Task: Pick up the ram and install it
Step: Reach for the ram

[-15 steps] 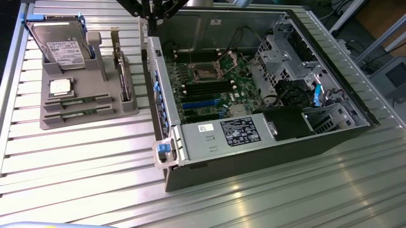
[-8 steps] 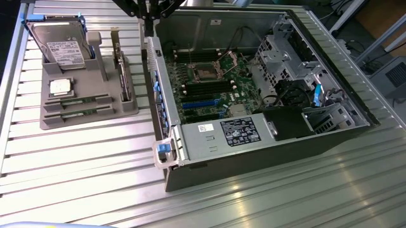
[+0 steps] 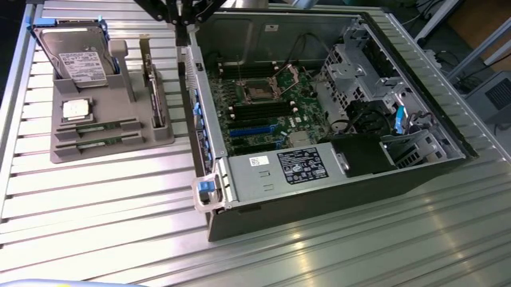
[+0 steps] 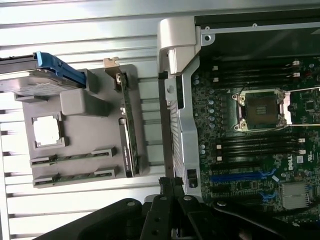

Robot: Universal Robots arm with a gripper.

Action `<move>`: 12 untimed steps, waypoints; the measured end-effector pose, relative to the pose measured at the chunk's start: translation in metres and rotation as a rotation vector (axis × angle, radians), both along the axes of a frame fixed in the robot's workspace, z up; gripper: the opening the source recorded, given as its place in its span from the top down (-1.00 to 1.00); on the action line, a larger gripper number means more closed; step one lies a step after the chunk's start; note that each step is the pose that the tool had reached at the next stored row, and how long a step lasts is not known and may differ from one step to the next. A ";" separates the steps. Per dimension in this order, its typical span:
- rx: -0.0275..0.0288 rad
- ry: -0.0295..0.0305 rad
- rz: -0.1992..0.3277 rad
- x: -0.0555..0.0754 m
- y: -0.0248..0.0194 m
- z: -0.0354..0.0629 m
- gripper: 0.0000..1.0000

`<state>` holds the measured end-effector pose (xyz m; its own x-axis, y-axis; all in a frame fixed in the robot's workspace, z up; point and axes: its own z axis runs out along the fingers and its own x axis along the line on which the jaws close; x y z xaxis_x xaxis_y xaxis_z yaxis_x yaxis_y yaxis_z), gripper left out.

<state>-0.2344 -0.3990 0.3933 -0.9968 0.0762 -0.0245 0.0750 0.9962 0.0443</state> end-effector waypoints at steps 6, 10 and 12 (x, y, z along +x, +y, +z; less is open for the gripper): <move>0.0000 0.0000 0.000 -0.007 0.0000 0.0000 0.80; 0.0000 0.0000 0.000 -0.011 0.0000 0.0000 0.80; 0.0000 -0.0001 0.000 -0.013 0.0000 -0.0001 0.80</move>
<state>-0.2469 -0.3989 0.3932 -0.9968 0.0762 -0.0245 0.0751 0.9962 0.0444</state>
